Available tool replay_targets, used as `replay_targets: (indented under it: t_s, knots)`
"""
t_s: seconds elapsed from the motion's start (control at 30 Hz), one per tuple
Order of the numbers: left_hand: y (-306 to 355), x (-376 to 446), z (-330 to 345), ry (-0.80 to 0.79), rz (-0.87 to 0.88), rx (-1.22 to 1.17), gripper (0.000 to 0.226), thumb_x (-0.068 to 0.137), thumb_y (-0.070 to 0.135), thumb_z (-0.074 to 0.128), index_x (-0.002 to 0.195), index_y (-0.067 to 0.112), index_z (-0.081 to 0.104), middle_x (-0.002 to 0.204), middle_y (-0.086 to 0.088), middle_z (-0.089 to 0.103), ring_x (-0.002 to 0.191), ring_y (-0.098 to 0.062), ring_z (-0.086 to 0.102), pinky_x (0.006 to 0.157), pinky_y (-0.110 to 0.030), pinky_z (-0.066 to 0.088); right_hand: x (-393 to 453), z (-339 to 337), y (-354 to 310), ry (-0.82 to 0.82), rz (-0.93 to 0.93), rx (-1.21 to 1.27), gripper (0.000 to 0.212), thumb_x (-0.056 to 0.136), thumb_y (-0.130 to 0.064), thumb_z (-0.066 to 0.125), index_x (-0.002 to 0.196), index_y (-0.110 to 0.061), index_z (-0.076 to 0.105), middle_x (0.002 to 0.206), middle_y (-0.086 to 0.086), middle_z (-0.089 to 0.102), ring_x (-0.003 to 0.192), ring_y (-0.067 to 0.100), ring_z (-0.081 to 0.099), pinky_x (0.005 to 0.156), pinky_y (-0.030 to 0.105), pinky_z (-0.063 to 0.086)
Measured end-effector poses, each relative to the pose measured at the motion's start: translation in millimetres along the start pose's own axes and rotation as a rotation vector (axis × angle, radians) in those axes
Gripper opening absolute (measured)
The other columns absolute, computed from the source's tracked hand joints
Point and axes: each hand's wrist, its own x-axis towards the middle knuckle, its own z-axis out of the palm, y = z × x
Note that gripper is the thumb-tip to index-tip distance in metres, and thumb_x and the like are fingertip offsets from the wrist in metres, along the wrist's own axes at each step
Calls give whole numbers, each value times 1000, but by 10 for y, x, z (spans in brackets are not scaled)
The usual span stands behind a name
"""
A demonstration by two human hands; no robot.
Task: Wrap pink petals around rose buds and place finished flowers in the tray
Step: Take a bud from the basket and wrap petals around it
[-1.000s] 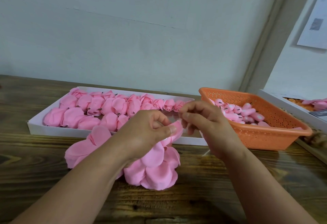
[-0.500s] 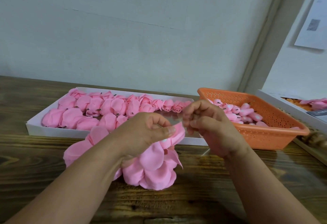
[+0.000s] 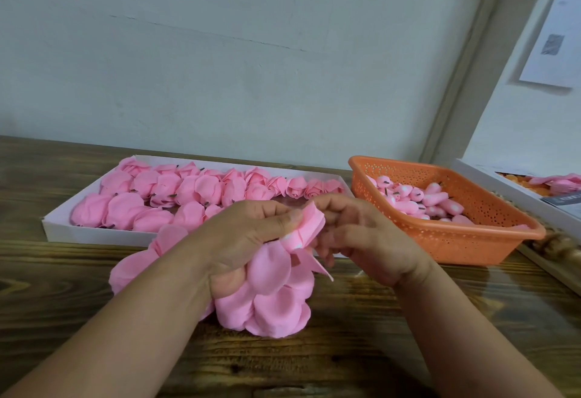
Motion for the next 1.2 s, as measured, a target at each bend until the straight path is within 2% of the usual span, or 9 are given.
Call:
replay_targets:
  t_s: [0.13,0.3,0.43,0.53,0.67,0.83,0.93,1.07,1.2]
  knots:
    - [18,-12,5,-46,-49,-122,30,61,21,73,84,3,73,69,-10,68,56,-16,62,52,-26,51,3,42,-10,36,-77,20,22,76,0,60,86,-15,73,68,6,67,51,10,57,46,21,44]
    - [-4,-3,8,-100,-33,-112,37,63,23,74,92,0,70,71,-8,68,59,-15,64,53,-25,52,2,84,-25,105,-83,5,13,80,-6,60,79,-14,70,59,5,64,46,10,52,43,19,42]
    - [-33,23,-10,-28,-10,-41,36,48,32,80,77,12,75,76,-7,68,71,-17,60,66,-31,50,-13,115,-95,138,-114,-301,9,89,-5,56,83,-9,61,61,-2,61,51,8,51,46,21,42]
    - [-65,38,3,9,17,-38,30,51,30,77,75,12,75,77,-7,69,66,-14,62,60,-27,52,-19,129,-132,181,-108,-462,15,92,-1,54,80,-10,58,56,-6,57,48,7,50,45,22,41]
    - [-72,53,19,14,15,-72,33,58,25,75,85,6,74,89,-15,70,85,-26,63,87,-43,50,-15,175,-143,170,-84,-202,4,84,-2,57,86,-5,58,57,8,56,41,12,47,40,20,37]
    - [-80,40,32,22,32,-71,24,65,18,67,84,3,71,98,-22,71,95,-29,66,90,-44,51,-1,162,-93,169,-77,-220,4,79,-10,62,80,-9,66,59,13,57,41,13,45,39,20,36]
    - [-82,41,51,72,26,-25,23,68,22,65,82,6,72,90,-16,72,88,-25,65,76,-35,54,15,126,-61,210,-74,-240,8,81,-5,64,75,-10,66,55,12,56,39,12,43,38,19,34]
    - [-21,32,-32,51,-61,74,30,93,31,53,95,10,75,94,-13,74,79,-21,68,69,-32,54,11,27,-64,273,-76,-228,15,82,3,64,71,-8,64,51,8,53,37,10,42,35,17,32]
    - [10,7,-105,25,-35,120,25,93,4,53,86,8,76,87,-16,73,67,-20,69,57,-28,58,-8,-38,-107,317,-100,-181,3,73,-4,66,71,-3,64,57,15,52,34,10,40,34,16,31]
